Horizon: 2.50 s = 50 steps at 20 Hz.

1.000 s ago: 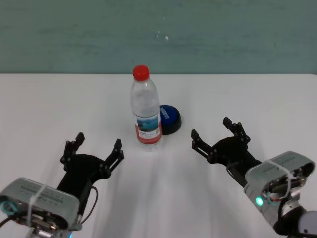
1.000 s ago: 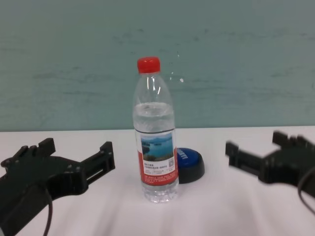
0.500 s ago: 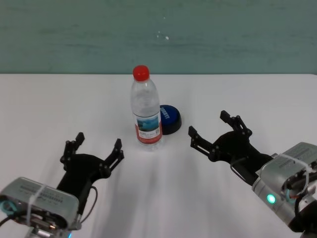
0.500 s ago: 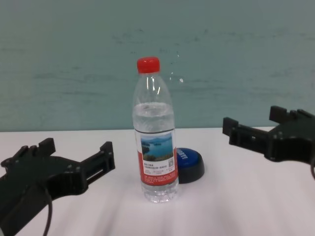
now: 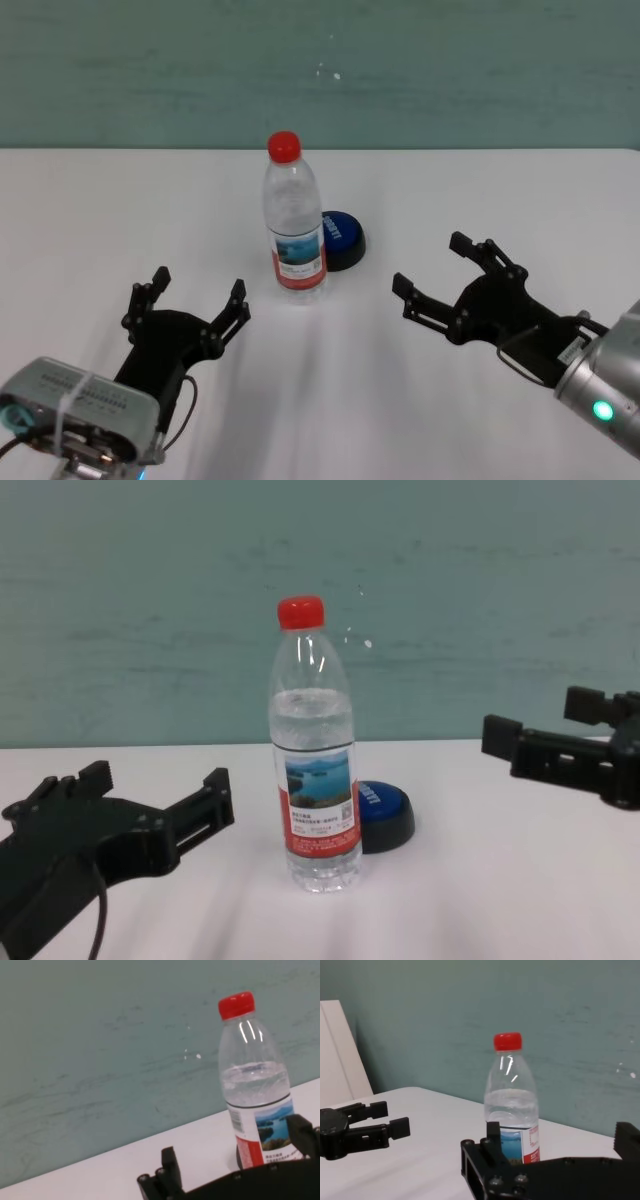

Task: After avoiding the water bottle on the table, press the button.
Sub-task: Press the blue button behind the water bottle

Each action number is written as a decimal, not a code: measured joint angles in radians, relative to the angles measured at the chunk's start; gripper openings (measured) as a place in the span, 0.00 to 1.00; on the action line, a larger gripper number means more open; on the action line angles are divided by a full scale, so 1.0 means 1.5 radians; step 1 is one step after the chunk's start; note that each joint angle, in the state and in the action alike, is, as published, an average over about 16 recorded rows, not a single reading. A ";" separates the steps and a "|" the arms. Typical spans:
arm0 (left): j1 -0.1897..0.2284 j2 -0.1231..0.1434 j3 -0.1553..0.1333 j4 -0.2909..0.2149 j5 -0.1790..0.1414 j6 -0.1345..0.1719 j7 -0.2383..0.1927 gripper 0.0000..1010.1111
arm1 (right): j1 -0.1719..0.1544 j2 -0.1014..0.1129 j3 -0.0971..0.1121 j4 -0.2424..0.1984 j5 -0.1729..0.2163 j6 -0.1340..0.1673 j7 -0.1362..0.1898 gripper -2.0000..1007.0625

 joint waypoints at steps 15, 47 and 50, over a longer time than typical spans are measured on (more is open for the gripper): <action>0.000 0.000 0.000 0.000 0.000 0.000 0.000 0.99 | -0.029 0.020 0.000 0.031 0.032 -0.022 -0.031 1.00; 0.000 0.000 0.000 0.000 0.000 0.000 0.000 0.99 | -0.010 0.032 0.005 0.069 0.030 -0.040 -0.047 1.00; 0.000 0.000 0.000 0.000 0.000 0.000 0.000 0.99 | -0.004 0.032 0.004 0.072 0.029 -0.041 -0.045 1.00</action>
